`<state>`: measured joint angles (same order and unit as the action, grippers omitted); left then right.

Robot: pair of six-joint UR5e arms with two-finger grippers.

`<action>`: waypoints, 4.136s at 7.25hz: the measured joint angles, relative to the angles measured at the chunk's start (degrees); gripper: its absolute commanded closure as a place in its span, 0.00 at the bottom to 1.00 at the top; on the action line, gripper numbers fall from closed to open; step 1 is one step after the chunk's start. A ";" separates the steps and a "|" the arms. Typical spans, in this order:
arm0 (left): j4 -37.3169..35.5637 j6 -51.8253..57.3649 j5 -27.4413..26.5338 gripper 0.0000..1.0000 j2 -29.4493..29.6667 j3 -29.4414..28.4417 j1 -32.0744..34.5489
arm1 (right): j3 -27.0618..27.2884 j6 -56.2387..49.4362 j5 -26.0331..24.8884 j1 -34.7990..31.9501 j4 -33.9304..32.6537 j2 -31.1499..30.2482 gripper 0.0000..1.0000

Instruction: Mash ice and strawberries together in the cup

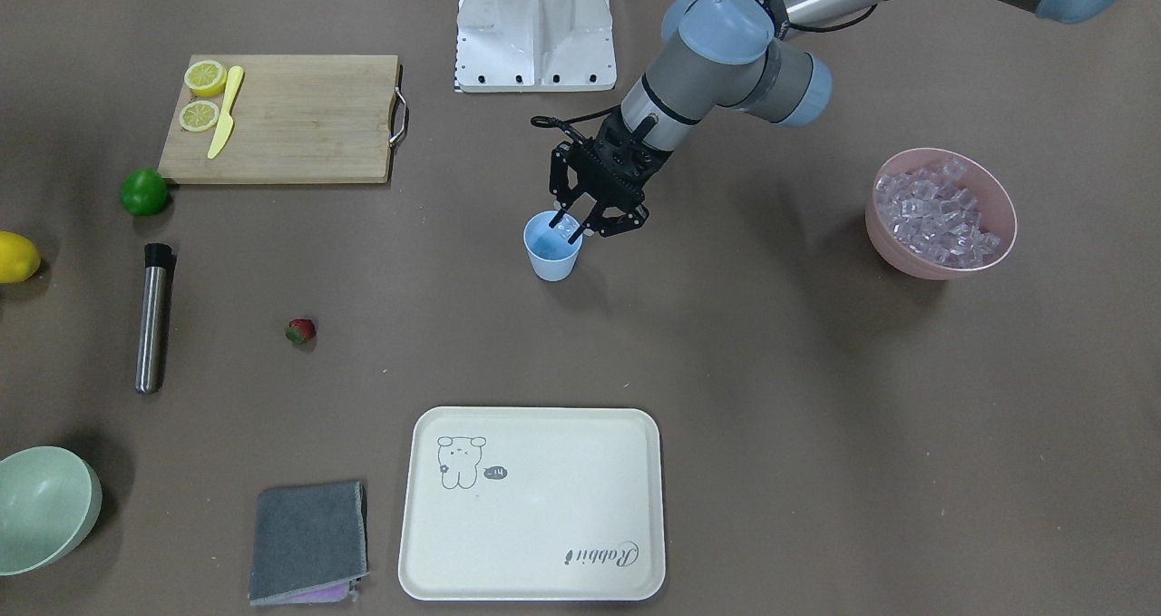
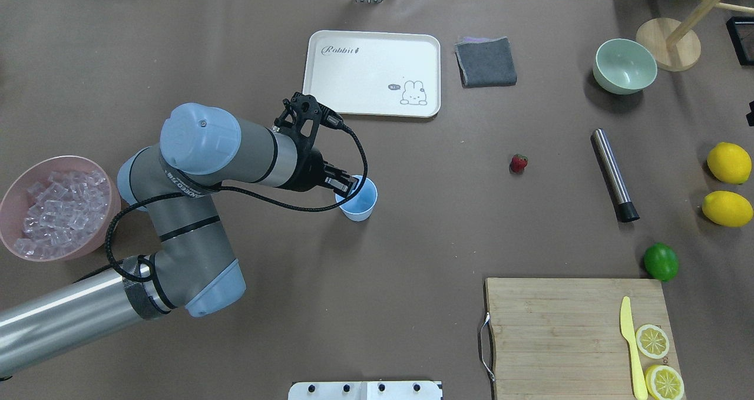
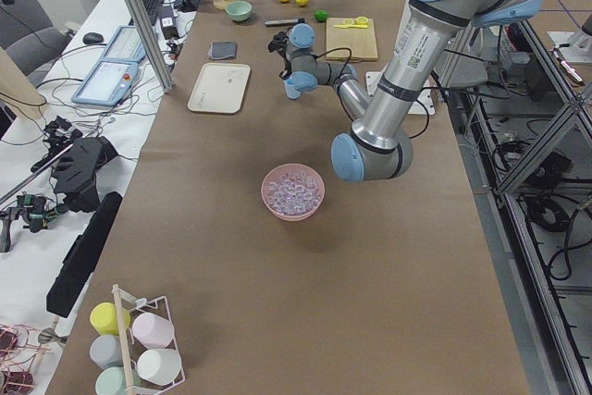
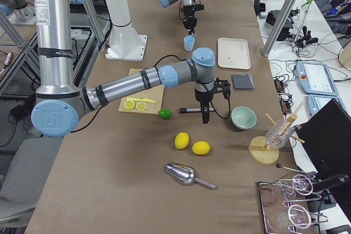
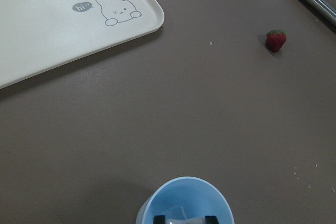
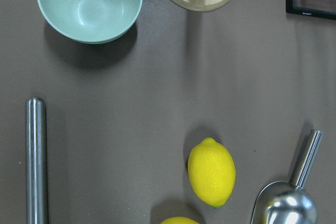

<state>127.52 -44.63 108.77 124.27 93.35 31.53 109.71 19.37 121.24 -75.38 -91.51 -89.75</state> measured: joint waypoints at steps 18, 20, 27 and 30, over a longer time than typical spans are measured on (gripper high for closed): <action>4.51 39.55 28.81 0.07 -28.28 6.81 25.27 | -0.80 -0.04 0.65 0.53 -0.07 -0.25 0.00; 4.55 47.85 29.79 0.08 -32.90 6.66 27.92 | -0.92 -0.04 0.53 0.63 -0.07 -0.02 0.00; 4.55 55.35 25.42 0.23 -39.36 6.08 27.89 | -0.90 -0.04 0.22 0.85 -0.05 -0.40 0.00; 4.66 55.34 23.72 0.21 -39.65 6.27 25.22 | -0.91 -0.04 0.01 0.85 0.01 -0.30 0.00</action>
<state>132.18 10.71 132.49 84.61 99.62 56.75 108.80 19.34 121.25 -74.53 -91.50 -90.05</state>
